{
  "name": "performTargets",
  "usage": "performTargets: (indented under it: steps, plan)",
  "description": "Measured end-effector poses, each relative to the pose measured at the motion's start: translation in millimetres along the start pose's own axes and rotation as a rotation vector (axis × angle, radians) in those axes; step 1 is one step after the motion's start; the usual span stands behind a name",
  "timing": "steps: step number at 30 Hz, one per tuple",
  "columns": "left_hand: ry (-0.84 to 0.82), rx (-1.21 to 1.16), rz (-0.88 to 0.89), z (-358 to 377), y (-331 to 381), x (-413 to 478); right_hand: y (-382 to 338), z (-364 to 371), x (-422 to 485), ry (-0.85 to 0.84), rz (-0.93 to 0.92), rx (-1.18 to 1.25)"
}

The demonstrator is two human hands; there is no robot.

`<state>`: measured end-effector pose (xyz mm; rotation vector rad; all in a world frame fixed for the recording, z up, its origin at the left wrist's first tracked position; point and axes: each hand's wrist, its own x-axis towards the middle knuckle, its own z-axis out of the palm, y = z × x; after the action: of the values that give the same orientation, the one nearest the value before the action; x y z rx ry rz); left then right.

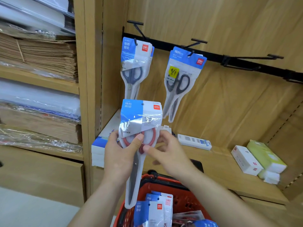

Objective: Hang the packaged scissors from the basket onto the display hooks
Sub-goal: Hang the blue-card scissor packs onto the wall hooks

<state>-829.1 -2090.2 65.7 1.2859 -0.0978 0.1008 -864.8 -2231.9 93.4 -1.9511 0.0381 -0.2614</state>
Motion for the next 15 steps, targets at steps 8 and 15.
performTargets:
  steps: [8, 15]
  plan:
    - [-0.046, 0.016, 0.009, 6.3, -1.0, -8.0, 2.4, -2.2, -8.2, 0.146, 0.03, 0.164]
    - [-0.05, 0.05, -0.016, 9.3, -3.7, -9.1, 4.3, -1.0, -12.2, 0.158, -0.016, 0.137]
